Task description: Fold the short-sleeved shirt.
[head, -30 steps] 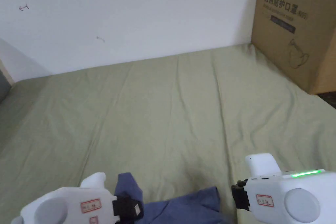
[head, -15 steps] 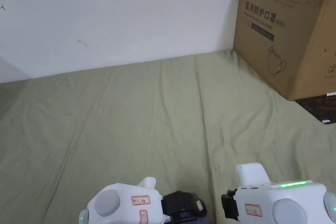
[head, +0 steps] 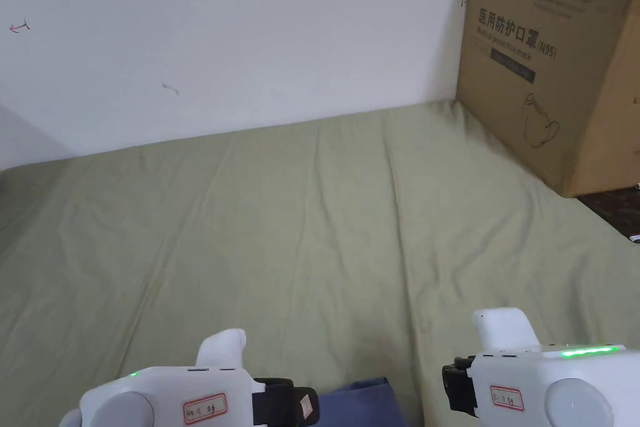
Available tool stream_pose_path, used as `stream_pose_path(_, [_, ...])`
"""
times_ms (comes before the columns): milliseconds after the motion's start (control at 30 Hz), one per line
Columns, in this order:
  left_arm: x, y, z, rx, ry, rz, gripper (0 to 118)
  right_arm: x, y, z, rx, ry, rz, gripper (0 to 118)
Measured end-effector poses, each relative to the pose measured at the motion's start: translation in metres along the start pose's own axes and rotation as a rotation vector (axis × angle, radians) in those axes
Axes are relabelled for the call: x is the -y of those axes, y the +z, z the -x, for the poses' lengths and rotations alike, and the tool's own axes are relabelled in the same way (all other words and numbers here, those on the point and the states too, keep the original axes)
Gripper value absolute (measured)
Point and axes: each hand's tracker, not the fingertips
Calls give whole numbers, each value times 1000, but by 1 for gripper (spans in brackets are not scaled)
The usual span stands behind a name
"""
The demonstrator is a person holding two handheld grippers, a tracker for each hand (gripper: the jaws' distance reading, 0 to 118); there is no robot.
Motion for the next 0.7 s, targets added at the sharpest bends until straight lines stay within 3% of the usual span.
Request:
stream_pose_path(133, [5, -38, -17, -45, -68, 74, 1, -1, 3, -8, 21, -13, -4, 5])
stream_pose_path(300, [16, -96, -26, -32, -59, 186, 1, -3, 6, -11, 49, -21, 0, 5])
stream_pose_path(500, [36, -149, -8, -160, 18, 294, 1, -1, 5, -13, 50, -20, 12, 5])
stream_pose_path(700, [37, -152, 1, -50, 147, 256, 0, 4, -2, -13, 37, -19, 29, 5])
